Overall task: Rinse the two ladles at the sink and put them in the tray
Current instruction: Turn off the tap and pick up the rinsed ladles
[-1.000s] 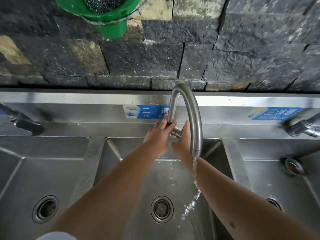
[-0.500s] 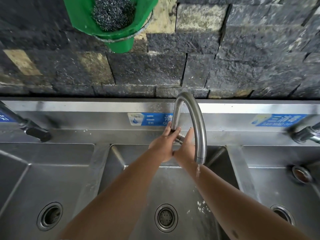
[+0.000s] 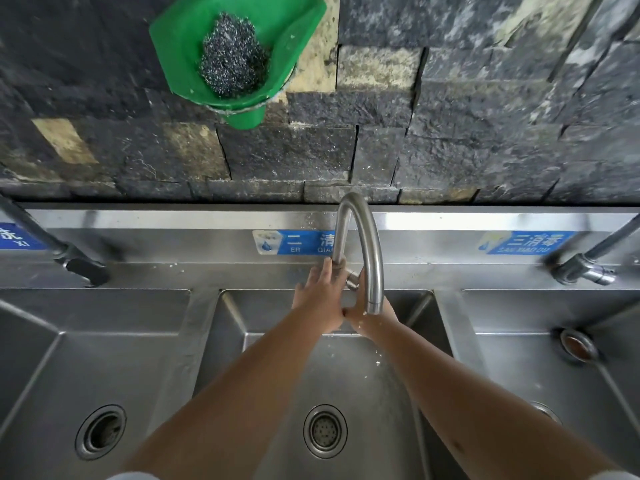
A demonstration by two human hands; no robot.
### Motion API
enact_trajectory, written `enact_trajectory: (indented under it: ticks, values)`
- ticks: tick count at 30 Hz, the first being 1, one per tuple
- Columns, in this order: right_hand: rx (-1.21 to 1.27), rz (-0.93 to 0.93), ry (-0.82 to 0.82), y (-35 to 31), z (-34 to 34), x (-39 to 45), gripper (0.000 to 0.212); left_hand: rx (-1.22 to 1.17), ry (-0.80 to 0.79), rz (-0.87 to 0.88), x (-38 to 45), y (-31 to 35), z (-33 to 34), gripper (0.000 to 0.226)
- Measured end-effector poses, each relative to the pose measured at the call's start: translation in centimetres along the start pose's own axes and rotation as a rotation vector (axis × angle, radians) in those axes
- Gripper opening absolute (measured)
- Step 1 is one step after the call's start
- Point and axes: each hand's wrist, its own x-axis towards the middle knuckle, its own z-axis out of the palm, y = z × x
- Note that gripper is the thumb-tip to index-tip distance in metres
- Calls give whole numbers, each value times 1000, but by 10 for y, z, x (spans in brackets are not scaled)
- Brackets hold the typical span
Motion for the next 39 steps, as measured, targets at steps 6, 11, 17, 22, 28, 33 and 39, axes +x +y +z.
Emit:
enact_trajectory:
  ticks: [6, 11, 17, 22, 28, 33, 39]
  values:
    - [-357, 69, -61, -10, -5, -55, 72, -25, -54, -16, -67, 11, 6, 72]
    - [-500, -26, -136, 8, -3, -109, 84, -39, -91, -29, -129, 23, 17, 65]
    - [-632, -15, -192, 31, 5, -179, 97, 6, -103, -14, -191, 46, 28, 88]
    - [-574, 79, -206, 60, 5, -227, 108, 43, -120, 60, -211, 78, 35, 86]
    - [-503, 155, -167, 119, -34, -267, 96, -10, -196, 125, -207, 147, 55, 77]
    - [-439, 302, -184, 197, -89, -295, 90, -115, -235, 214, -195, 236, 80, 80]
    - [-359, 437, -221, 288, -136, -309, 64, -253, -336, 335, -168, 337, 119, 60]
